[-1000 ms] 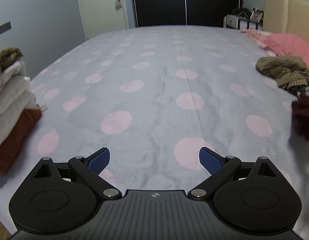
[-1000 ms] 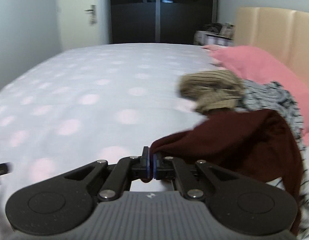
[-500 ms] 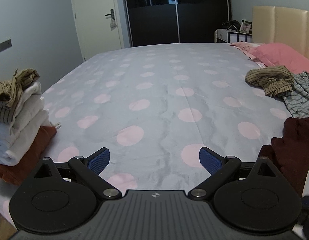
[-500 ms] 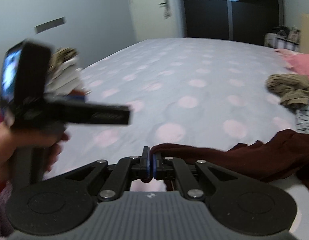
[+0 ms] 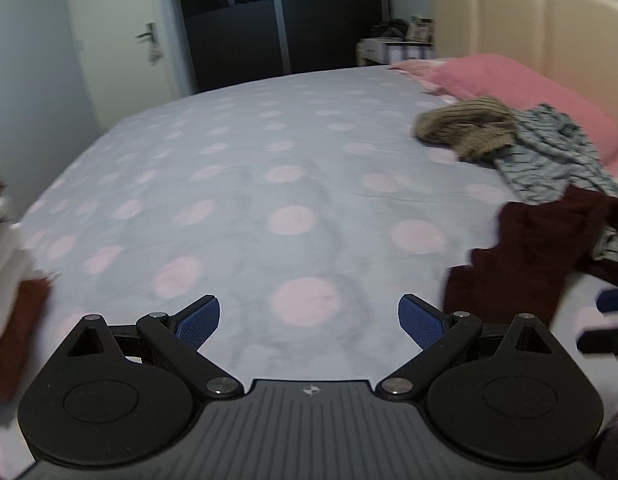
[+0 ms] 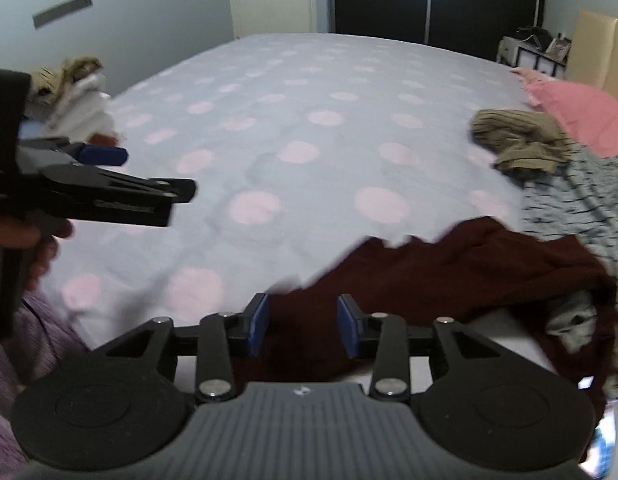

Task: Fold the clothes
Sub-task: 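Pull the maroon sweater out with the right tool while the left tool grasps it too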

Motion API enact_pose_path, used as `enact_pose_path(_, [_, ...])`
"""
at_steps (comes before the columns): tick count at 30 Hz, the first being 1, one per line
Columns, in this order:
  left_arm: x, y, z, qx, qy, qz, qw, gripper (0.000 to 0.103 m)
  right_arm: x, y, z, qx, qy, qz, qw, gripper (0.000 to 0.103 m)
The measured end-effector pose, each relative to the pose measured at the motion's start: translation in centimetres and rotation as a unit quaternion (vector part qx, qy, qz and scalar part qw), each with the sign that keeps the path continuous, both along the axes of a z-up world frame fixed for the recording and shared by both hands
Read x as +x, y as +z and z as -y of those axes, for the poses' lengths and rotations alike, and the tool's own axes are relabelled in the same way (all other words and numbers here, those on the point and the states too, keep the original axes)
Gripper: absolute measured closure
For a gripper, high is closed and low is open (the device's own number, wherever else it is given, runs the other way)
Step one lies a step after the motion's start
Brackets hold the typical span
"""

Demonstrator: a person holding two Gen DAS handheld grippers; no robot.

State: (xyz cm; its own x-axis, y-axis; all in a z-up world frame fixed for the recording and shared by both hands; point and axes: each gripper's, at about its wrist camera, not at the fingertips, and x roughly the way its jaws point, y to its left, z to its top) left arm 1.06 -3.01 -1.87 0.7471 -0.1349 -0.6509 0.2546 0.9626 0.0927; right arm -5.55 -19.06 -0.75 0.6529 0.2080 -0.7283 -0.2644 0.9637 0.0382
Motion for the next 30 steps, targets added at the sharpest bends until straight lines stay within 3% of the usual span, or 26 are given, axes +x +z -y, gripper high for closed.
enact_pose_path(4, [0.9, -0.8, 3.2, -0.018, -0.037, -0.014, 0.9991, 0.005, 2.2, -0.3, 5.3, -0.022, -0.046, -0.009, 0.999, 0.059])
enact_pose_path(9, [1.8, -2.0, 6.9, -0.034, -0.087, -0.034, 0.9951, 0.005, 5.6, -1.2, 11.9, -0.056, -0.099, 0.007, 0.994, 0.046])
enact_pose_path(12, [2.0, -3.6, 9.0, -0.021, -0.117, -0.046, 0.9919, 0.005, 7.1, -2.7, 14.9, -0.074, -0.101, 0.019, 0.992, 0.042])
enact_pose_path(16, [2.4, -6.1, 10.4, -0.003, -0.134, -0.073, 0.9883, 0.005, 8.2, -4.8, 17.7, -0.136, -0.093, 0.050, 0.985, 0.036])
enact_pose_path(19, [2.7, -7.8, 10.9, -0.002, -0.144, -0.097, 0.9849, 0.008, 8.3, -5.8, 19.9, -0.132, -0.111, 0.055, 0.984, 0.029])
enact_pose_path(21, [3.0, -8.7, 11.2, -0.001, -0.152, -0.111, 0.9820, 0.024, 8.2, -6.4, 20.9, -0.127, -0.117, 0.049, 0.984, 0.029])
enact_pose_path(25, [3.8, -9.8, 11.3, -0.024, -0.165, -0.143, 0.9757, 0.044, 7.8, -7.5, 20.7, -0.137, -0.110, 0.045, 0.983, 0.030])
enact_pose_path(26, [3.9, -9.9, 11.1, -0.034, -0.168, -0.150, 0.9737, 0.054, 8.0, -7.7, 20.5, -0.134, -0.109, 0.044, 0.984, 0.032])
enact_pose_path(28, [4.1, -9.8, 10.9, -0.053, -0.172, -0.160, 0.9706, 0.064, 8.3, -8.0, 20.2, -0.132, -0.106, 0.040, 0.985, 0.045])
enact_pose_path(30, [4.0, -9.5, 10.6, -0.062, -0.174, -0.160, 0.9697, 0.078, 8.6, -8.2, 19.9, -0.135, -0.107, 0.034, 0.984, 0.068])
